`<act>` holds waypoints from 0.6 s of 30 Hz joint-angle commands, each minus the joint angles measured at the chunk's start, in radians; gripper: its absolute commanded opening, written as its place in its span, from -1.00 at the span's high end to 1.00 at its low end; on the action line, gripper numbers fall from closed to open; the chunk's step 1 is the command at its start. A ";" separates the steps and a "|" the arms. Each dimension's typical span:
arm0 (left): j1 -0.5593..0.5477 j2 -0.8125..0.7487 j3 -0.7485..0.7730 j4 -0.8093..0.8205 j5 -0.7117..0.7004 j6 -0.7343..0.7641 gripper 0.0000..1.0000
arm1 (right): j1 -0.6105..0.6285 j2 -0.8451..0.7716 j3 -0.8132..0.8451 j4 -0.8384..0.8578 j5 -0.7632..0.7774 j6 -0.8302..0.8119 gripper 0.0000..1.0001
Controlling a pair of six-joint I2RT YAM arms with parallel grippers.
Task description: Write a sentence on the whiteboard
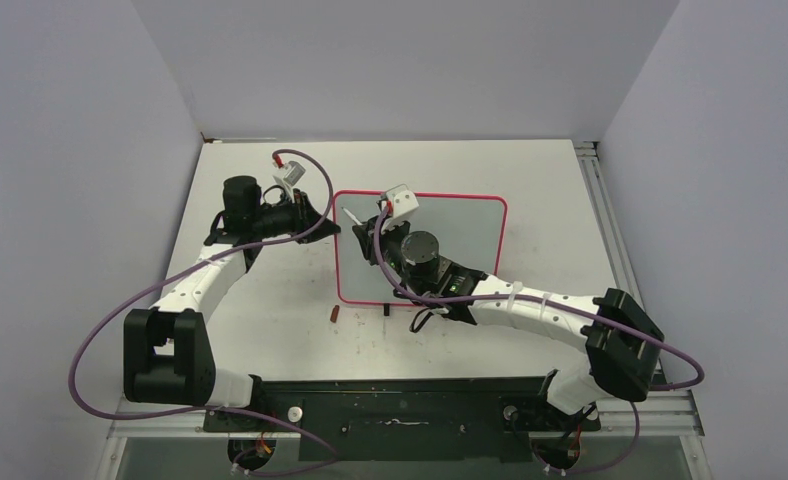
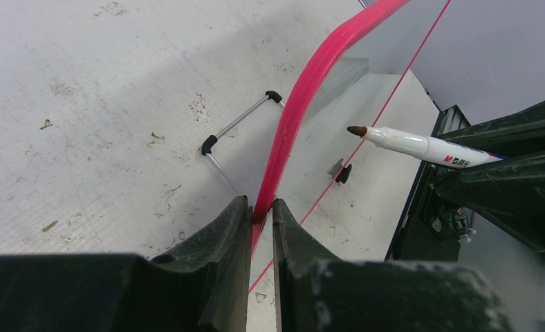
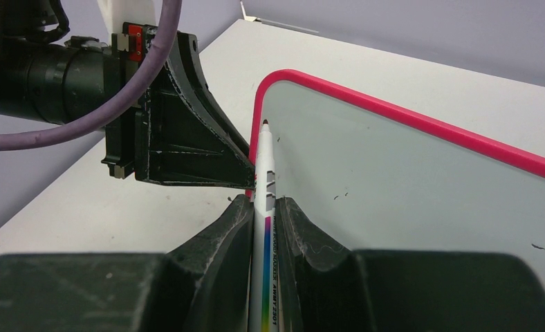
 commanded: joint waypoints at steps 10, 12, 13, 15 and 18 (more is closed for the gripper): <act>-0.019 -0.004 0.039 -0.027 0.022 0.051 1.00 | 0.003 0.040 0.055 0.033 0.061 -0.008 0.89; -0.020 -0.006 0.039 -0.027 0.023 0.053 1.00 | 0.004 0.040 0.054 0.028 0.069 -0.006 0.89; -0.020 -0.007 0.039 -0.027 0.023 0.053 1.00 | 0.004 0.038 0.053 0.026 0.070 -0.005 0.89; -0.020 -0.007 0.041 -0.027 0.022 0.053 1.00 | 0.004 0.037 0.047 0.022 0.075 -0.002 0.89; -0.021 -0.007 0.041 -0.059 0.022 0.054 1.00 | 0.005 0.036 0.039 0.016 0.079 0.004 0.89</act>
